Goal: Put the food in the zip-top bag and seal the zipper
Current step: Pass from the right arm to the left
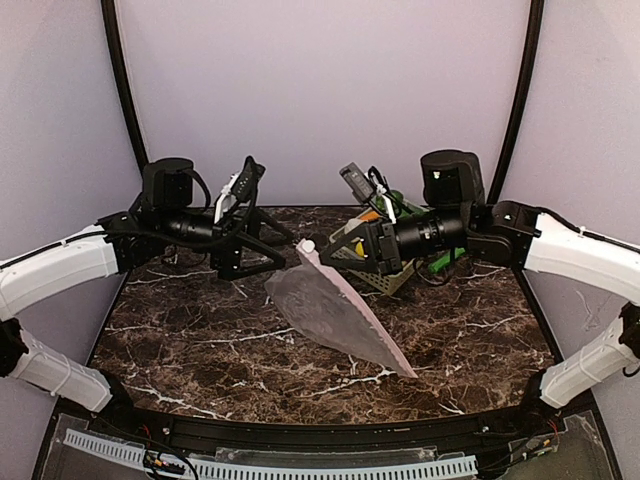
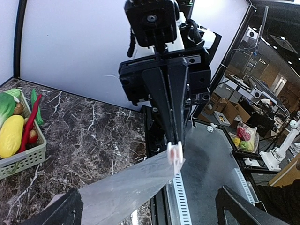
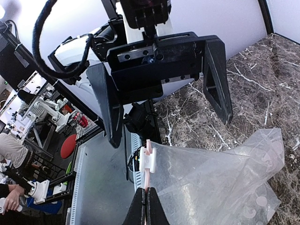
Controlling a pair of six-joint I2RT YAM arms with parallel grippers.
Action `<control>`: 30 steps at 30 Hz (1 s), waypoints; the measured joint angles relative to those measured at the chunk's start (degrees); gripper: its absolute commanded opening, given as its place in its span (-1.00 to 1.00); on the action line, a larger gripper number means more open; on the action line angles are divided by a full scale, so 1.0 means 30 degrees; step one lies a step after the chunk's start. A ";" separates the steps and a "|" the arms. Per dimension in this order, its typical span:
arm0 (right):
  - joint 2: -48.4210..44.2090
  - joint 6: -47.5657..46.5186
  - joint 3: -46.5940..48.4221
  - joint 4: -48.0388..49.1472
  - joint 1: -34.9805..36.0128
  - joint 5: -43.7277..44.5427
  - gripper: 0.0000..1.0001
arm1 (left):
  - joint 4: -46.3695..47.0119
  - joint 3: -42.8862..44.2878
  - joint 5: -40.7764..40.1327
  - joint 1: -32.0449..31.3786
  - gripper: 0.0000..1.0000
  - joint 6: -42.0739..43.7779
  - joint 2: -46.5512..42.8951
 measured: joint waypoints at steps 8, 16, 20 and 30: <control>0.0306 0.0255 -0.0095 0.0838 0.0000 -0.0495 -1.00 | 0.2419 -0.1064 0.0087 -0.0772 0.85 -0.1129 0.0146; 0.0306 0.0350 -0.0255 0.1239 0.0000 -0.0780 -1.00 | 0.4459 -0.1304 0.0131 -0.0889 0.60 -0.2412 0.0146; 0.0321 0.0408 -0.0335 0.1304 0.0000 -0.0838 -1.00 | 0.5544 -0.1428 0.0262 -0.0896 0.47 -0.3169 0.0284; 0.0393 0.0583 -0.0335 0.1428 0.0000 -0.0663 -1.00 | 0.6368 -0.1625 0.1115 -0.1275 0.13 -0.3621 0.0590</control>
